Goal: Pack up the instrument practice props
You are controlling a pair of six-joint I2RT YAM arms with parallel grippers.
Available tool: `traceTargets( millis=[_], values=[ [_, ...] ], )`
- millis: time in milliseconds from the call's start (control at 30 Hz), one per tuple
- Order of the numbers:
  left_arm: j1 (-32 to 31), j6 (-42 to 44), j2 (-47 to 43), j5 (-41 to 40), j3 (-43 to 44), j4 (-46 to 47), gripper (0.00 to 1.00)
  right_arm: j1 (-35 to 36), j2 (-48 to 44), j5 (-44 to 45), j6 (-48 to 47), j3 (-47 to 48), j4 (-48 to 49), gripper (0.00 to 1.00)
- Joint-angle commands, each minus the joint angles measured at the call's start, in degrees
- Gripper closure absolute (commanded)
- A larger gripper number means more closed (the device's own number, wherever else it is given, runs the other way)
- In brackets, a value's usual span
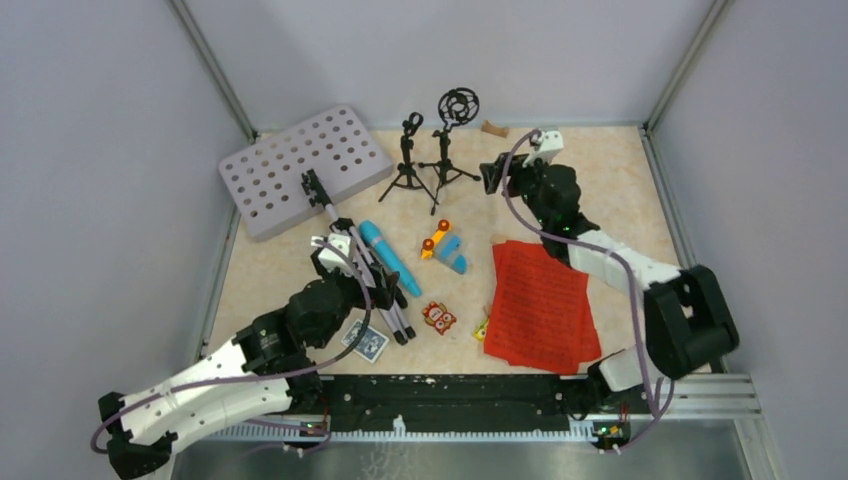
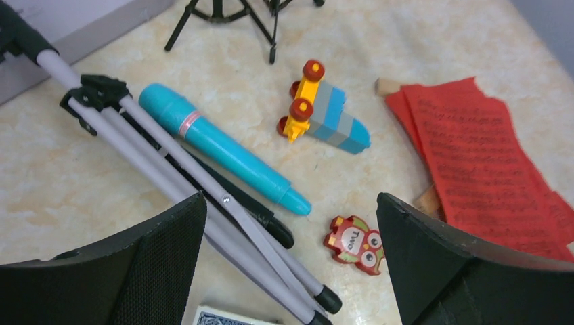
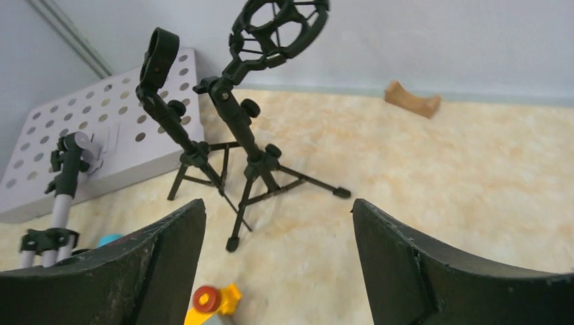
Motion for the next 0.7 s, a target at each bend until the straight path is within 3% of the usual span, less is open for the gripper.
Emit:
traceTargets(
  millis=[0, 133, 267, 433, 667],
  values=[
    [-0.10, -5.67, 5.07, -2.14, 3.50, -4.86, 0.01, 0.91, -13.53, 9.79, 8.54, 1.23, -33.10, 0.20],
    [-0.14, -7.78, 10.00, -2.62, 7.05, -9.91, 0.01, 0.84, -21.67, 9.92, 8.68, 4.56, -56.20, 0.17],
    [-0.14, -6.93, 12.10, -4.20, 9.86, -13.71, 0.01, 0.85, -31.34, 8.57, 7.92, 4.85, -68.02, 0.17],
    [-0.14, 3.65, 9.53, -3.44, 8.85, -9.25, 0.01, 0.84, -47.39, 9.33, 7.10, -0.44, -67.93, 0.17],
    [-0.14, 9.27, 6.49, -7.57, 7.28, -5.09, 0.01, 0.84, -67.34, 10.50, 3.44, -11.10, -61.45, 0.18]
  ],
)
